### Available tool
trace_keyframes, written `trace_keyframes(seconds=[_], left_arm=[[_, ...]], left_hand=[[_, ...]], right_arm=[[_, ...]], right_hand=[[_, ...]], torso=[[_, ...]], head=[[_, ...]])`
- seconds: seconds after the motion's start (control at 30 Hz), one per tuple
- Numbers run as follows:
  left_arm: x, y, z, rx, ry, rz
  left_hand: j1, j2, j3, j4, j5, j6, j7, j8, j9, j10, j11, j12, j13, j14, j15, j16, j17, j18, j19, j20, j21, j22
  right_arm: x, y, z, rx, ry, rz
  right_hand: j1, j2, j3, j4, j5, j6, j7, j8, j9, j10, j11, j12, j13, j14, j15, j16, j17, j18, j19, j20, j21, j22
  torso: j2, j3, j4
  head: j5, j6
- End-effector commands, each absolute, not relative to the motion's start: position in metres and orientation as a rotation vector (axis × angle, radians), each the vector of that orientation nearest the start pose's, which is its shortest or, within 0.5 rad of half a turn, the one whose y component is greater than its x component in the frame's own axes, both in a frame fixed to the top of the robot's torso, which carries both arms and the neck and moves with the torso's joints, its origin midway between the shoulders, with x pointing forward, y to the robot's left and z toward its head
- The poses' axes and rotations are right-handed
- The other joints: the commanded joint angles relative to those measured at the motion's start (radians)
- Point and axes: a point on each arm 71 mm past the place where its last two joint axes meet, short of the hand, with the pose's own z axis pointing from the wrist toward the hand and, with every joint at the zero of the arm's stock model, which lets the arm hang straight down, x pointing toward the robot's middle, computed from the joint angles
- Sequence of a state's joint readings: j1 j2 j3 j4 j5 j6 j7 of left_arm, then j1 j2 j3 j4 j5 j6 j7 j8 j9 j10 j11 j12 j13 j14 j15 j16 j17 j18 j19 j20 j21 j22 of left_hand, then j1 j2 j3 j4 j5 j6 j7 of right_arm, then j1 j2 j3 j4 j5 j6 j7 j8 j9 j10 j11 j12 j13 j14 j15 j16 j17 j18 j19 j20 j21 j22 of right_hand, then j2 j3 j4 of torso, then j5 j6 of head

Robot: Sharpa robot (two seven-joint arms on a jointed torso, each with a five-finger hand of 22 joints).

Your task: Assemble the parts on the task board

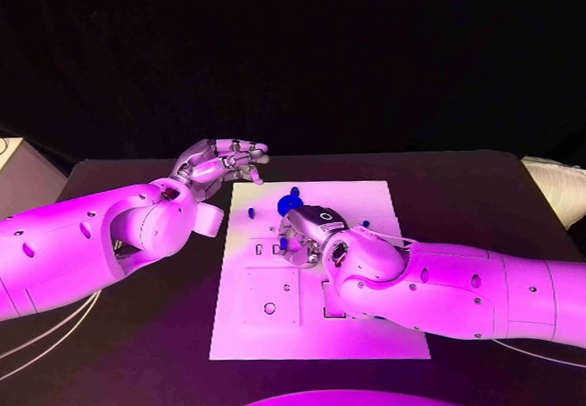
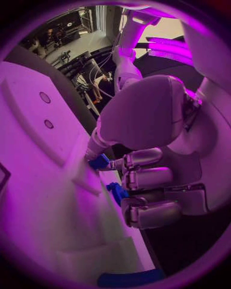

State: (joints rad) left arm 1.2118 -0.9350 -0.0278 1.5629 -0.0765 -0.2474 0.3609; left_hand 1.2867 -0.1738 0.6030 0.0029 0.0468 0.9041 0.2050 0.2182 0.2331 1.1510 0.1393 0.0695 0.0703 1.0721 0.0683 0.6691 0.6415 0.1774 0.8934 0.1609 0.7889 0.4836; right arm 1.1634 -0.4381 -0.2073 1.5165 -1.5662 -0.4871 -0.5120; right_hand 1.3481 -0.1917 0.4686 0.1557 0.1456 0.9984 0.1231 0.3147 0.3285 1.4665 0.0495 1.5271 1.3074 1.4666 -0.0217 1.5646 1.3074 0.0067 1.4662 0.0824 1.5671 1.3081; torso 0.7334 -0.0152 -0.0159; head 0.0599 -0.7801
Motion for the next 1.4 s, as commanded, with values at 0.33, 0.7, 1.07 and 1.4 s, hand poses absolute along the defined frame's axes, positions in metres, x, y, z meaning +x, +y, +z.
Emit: trace_keyframes(seconds=[0.33,0.7,1.07,1.4], left_arm=[[0.4832,0.2362,-0.1644,-1.027,1.462,-1.561],[0.4835,0.2364,-0.1646,-1.027,1.463,-1.56],[0.4841,0.2363,-0.1649,-1.026,1.466,-1.56],[0.4845,0.2367,-0.1652,-1.027,1.467,-1.559]], left_hand=[[-0.007,0.007,0.006,-0.002,0.003,-0.004,0.0,-0.007,0.001,-0.007,-0.001,-0.003,0.002,-0.009,-0.001,0.005,0.001,0.003,-0.008,0.002,0.006,0.001],[-0.007,0.007,0.006,-0.002,0.003,-0.004,0.0,-0.007,0.001,-0.007,-0.001,-0.003,0.002,-0.009,-0.001,0.005,0.001,0.003,-0.008,0.002,0.006,0.001],[-0.009,0.007,0.006,-0.002,0.003,-0.005,0.0,-0.007,0.002,-0.008,-0.001,-0.003,0.002,-0.011,0.0,0.007,0.001,0.004,-0.012,0.003,0.011,0.005],[-0.009,0.007,0.006,-0.002,0.003,-0.005,0.0,-0.007,0.002,-0.008,-0.001,-0.003,0.002,-0.011,0.0,0.007,0.001,0.004,-0.012,0.003,0.011,0.005]], right_arm=[[0.4265,-0.0212,-0.2422,-0.192,1.686,0.659],[0.4254,-0.0215,-0.2436,-0.202,1.695,0.658],[0.4255,-0.0217,-0.244,-0.203,1.698,0.656],[0.4254,-0.0221,-0.2437,-0.201,1.695,0.659]], right_hand=[[-0.016,-0.013,-0.009,0.003,0.003,-0.009,-0.002,0.005,0.0,0.054,-0.008,-0.003,0.208,0.104,-0.005,0.006,0.263,-0.005,0.101,-0.004,-0.002,0.258],[-0.029,-0.036,-0.022,0.005,0.001,-0.028,0.004,0.001,-0.005,0.044,-0.002,-0.013,0.198,0.104,-0.001,0.006,0.263,-0.003,0.098,-0.002,-0.01,0.252],[-0.05,-0.056,-0.058,0.023,-0.005,-0.056,0.015,-0.01,-0.014,0.026,0.008,-0.03,0.18,0.104,0.008,0.006,0.263,0.0,0.092,0.006,-0.02,0.244],[-0.048,-0.06,-0.091,0.031,0.027,-0.068,0.019,-0.011,-0.019,0.009,0.012,-0.047,0.163,0.104,0.012,0.006,0.263,0.002,0.088,0.011,-0.029,0.237]], torso=[[0.0,-0.0009,0.0002],[0.0,-0.0005,-0.0003],[0.0,-0.0007,-0.0003],[0.0,-0.0004,-0.0002]], head=[[0.0,-0.002],[0.002,-0.005],[0.002,-0.006],[0.001,-0.008]])
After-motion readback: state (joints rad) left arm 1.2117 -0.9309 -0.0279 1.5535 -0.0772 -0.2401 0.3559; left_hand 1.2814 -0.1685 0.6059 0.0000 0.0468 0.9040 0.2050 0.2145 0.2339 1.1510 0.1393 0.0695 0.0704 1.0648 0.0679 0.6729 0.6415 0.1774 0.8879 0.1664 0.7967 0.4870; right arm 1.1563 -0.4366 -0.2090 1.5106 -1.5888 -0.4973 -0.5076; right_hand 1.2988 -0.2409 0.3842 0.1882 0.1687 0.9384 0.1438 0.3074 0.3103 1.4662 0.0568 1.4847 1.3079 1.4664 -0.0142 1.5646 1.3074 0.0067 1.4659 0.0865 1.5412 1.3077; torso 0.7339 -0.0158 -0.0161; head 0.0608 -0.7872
